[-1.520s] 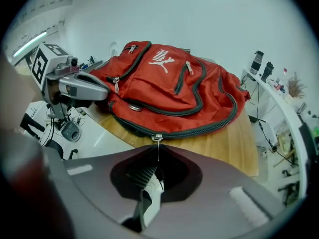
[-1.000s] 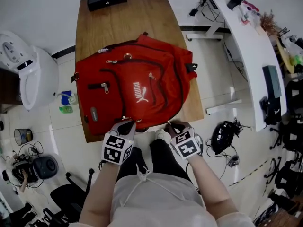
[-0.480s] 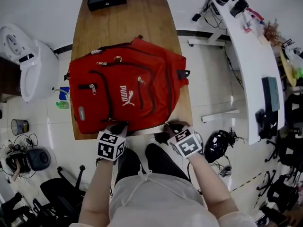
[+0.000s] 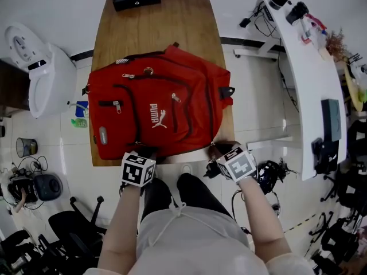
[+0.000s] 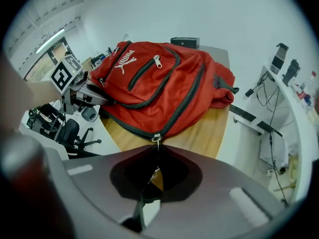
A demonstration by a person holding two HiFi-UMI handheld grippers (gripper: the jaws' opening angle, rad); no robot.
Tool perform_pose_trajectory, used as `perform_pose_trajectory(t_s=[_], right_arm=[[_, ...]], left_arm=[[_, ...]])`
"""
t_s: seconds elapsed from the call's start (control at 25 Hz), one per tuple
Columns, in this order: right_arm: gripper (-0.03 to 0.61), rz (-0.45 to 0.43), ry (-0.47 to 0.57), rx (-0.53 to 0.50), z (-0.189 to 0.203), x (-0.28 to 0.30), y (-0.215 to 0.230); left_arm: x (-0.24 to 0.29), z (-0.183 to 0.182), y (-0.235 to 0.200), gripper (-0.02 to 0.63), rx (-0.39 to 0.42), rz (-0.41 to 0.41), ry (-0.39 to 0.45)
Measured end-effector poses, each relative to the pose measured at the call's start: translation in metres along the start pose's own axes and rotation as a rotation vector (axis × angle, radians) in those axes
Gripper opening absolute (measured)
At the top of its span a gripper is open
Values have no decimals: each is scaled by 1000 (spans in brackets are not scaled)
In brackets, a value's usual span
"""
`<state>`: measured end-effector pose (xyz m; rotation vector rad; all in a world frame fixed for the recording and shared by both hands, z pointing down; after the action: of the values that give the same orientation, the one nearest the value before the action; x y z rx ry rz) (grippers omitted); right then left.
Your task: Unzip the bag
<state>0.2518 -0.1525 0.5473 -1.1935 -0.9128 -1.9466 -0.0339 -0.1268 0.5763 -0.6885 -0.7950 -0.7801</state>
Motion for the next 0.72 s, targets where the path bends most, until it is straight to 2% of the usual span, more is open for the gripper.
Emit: perform_pose_trajectory(t_s=[0.2, 0.48, 0.6, 0.72], right_arm=[[14, 24, -31, -22, -10, 0, 17], [25, 32, -6, 120, -8, 10, 26], [25, 15, 12, 141, -9, 9, 25], [46, 37, 25, 121, -9, 13, 21]], left_arm=[[2, 3, -3, 6, -10, 27, 23], [1, 6, -4, 6, -13, 23, 28], [3, 3, -6, 6, -30, 24, 32], [5, 4, -8, 6, -30, 13, 28]])
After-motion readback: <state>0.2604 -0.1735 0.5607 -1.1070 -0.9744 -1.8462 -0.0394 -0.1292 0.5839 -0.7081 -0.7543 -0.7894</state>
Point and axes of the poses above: the fingertips, and each gripper's own axes: x forward along the fingers, y to its right, z out of its underside, the point moved 9 cm from there along -x, backward along the fingers, and after that the axes turned 10 degrees about x, right-handed, at the moved point
